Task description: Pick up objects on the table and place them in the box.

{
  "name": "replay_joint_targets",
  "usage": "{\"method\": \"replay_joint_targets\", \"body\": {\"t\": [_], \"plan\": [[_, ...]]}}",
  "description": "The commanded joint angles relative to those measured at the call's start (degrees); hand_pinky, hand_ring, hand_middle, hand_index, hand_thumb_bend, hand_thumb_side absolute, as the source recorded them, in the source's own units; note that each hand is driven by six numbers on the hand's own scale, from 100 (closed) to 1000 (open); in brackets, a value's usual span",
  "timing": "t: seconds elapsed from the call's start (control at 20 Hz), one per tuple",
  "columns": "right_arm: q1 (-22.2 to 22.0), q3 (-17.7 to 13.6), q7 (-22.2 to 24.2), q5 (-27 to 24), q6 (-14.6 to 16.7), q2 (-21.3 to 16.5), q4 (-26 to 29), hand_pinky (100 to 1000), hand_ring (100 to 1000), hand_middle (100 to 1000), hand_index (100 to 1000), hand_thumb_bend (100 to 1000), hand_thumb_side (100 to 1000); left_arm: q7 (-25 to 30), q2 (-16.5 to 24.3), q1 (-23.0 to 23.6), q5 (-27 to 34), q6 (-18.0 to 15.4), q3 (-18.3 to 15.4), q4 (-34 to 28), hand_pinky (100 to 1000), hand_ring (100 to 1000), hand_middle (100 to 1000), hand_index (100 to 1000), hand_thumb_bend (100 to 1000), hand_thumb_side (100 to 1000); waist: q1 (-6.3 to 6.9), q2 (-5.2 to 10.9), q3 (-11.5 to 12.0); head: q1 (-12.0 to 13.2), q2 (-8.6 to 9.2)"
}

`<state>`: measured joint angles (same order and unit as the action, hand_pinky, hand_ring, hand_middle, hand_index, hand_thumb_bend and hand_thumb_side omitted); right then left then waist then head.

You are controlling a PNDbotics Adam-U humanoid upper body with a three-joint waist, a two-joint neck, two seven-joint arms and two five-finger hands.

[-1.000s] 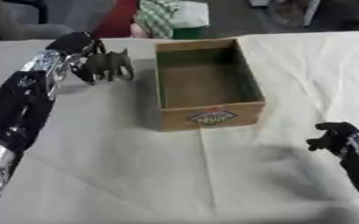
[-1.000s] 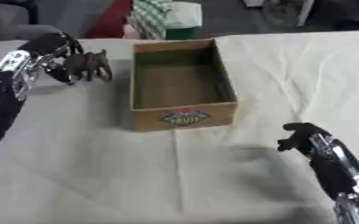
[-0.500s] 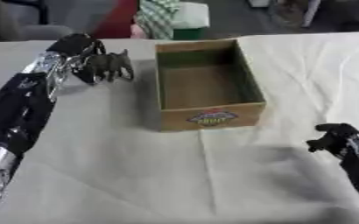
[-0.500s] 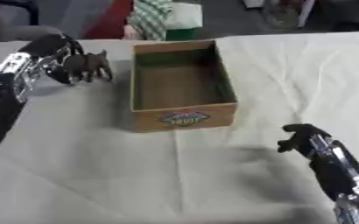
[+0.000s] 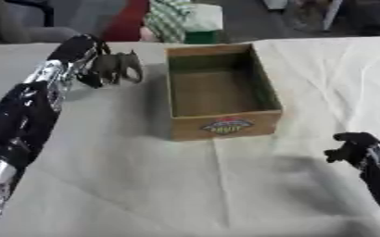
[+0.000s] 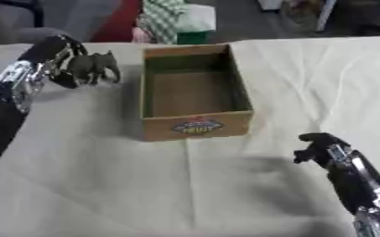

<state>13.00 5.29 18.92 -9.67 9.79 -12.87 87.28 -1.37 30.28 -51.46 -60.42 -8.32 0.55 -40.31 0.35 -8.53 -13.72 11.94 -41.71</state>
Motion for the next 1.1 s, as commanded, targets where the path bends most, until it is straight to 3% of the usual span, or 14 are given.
{"method": "replay_joint_targets", "body": {"t": [0.05,1.1], "plan": [[0.43,-0.42,0.11,-0.12,0.19,-0.6,0.72,745,525,405,723,100,812,0.66,2.41,-1.47,2.05,0.02,-0.15,-2.28,525,197,136,314,100,110,-0.02,0.83,0.09,0.04,0.49],[0.41,-0.51,0.13,-0.3,0.21,-0.65,0.73,745,525,404,723,100,807,6.43,3.66,-2.77,16.32,0.1,0.88,-13.99,525,176,116,296,100,162,-0.02,1.19,0.14,0.02,0.72]]}}
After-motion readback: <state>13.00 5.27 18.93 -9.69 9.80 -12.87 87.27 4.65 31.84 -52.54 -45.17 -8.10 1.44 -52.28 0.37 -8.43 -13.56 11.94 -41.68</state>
